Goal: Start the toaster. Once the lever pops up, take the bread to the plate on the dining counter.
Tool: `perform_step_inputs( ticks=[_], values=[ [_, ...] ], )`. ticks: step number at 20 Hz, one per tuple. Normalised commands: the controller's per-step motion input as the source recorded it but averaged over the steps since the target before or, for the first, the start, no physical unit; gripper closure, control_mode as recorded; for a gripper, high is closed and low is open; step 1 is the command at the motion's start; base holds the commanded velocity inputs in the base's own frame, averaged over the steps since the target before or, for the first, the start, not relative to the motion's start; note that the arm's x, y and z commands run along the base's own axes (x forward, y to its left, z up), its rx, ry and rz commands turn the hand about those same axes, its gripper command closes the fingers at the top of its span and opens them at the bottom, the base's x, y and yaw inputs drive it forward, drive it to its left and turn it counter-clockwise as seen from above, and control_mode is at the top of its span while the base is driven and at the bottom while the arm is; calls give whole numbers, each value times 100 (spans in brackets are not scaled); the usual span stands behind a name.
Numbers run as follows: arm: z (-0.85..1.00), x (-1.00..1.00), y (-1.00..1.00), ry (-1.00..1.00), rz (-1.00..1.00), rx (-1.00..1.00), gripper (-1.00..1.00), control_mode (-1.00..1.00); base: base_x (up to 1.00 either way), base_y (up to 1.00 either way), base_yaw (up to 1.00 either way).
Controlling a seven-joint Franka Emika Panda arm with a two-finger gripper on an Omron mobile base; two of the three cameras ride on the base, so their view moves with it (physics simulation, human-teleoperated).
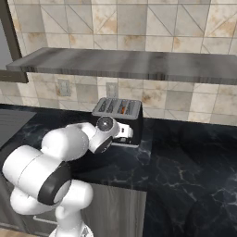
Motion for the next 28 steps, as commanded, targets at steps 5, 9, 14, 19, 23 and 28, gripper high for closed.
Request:
perform_step_inputs(
  ticks=[5, 9, 14, 19, 23, 28],
  values=[
    [43, -21, -1, -1, 0, 0, -100, -100, 0, 0, 0],
    [45, -16, -1, -1, 0, 0, -100, -100, 0, 0, 0],
    [43, -9, 0, -1, 0, 0, -100, -100, 0, 0, 0],
    [39, -3, 0, -7, 0, 0, -100, -100, 0, 0, 0],
    [32, -14, -3, -13, 0, 1, -100, -100, 0, 0, 0],
    [18, -2, 0, -1, 0, 0, -100, -100, 0, 0, 0]
  ],
)
